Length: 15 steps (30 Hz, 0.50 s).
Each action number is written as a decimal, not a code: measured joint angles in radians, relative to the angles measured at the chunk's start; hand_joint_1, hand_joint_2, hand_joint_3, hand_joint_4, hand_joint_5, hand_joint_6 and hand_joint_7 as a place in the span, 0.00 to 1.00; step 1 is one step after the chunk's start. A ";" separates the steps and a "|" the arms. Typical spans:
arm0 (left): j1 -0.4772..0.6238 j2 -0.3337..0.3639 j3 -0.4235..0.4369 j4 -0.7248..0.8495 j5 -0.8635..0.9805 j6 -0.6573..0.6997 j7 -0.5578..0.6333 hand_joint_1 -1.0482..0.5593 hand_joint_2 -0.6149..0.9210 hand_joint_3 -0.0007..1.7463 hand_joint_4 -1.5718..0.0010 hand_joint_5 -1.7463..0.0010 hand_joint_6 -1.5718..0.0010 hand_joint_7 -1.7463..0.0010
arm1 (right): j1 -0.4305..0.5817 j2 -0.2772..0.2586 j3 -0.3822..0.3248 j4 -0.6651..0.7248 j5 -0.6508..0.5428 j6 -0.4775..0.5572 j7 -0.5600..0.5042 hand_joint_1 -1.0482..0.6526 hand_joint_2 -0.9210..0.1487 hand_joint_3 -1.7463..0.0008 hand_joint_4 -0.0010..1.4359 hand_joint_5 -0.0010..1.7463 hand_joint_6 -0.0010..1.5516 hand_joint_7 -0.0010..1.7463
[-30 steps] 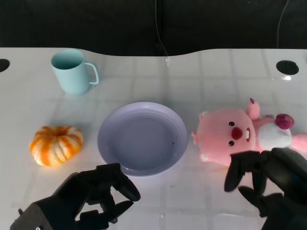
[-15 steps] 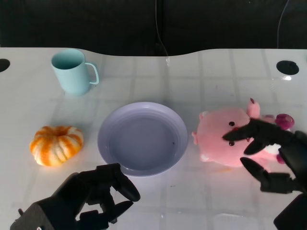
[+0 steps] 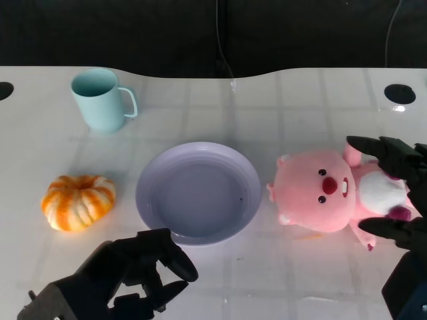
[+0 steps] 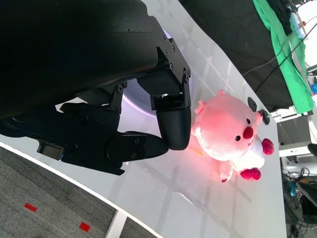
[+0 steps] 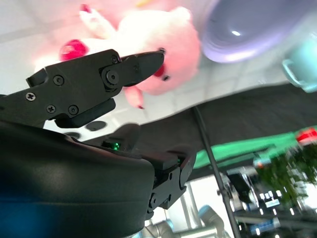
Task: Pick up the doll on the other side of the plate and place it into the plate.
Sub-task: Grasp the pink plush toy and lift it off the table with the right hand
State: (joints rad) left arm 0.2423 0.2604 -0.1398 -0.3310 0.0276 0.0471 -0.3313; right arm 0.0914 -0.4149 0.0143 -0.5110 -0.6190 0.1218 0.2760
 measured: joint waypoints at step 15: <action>0.003 -0.006 -0.009 -0.006 0.000 0.017 0.000 0.48 1.00 0.23 0.63 0.00 0.61 0.29 | -0.135 -0.087 0.123 0.108 -0.273 0.110 0.165 0.20 0.06 1.00 0.00 0.24 0.07 0.07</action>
State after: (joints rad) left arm 0.2456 0.2547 -0.1488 -0.3372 0.0280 0.0639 -0.3311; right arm -0.0440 -0.5015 0.1373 -0.4033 -0.8922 0.2320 0.4414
